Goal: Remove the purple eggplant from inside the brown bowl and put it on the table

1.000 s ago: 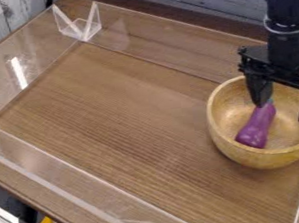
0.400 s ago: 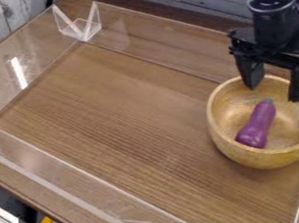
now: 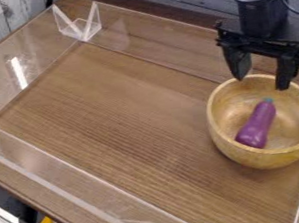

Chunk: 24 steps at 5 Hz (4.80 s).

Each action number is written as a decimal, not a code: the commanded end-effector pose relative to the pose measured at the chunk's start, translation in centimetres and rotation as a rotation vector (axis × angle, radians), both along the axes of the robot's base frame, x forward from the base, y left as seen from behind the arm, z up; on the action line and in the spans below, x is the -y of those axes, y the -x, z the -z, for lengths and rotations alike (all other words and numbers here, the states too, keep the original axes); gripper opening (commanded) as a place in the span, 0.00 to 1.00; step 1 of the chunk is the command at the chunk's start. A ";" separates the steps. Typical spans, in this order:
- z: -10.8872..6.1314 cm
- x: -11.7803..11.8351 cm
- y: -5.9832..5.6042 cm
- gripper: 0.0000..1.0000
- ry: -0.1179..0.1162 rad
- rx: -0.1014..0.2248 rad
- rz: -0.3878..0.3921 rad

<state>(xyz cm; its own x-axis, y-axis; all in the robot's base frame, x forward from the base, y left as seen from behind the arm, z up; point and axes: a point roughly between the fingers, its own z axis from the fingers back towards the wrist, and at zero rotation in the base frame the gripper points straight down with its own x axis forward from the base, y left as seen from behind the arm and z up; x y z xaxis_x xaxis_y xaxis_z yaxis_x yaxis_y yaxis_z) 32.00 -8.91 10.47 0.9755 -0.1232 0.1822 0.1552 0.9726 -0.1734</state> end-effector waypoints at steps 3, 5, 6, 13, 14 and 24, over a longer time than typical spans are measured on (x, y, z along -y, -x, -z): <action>-0.6 1.5 -2.0 1.00 -0.006 0.027 -0.083; 0.5 1.1 -2.6 1.00 -0.030 -0.009 -0.233; 1.3 2.1 -2.4 1.00 -0.044 -0.024 -0.188; 4.9 4.2 -1.1 0.00 -0.154 -0.088 -0.176; 3.9 4.4 -0.7 0.00 -0.168 -0.102 -0.172; 0.4 1.3 -0.9 0.00 -0.197 -0.105 -0.248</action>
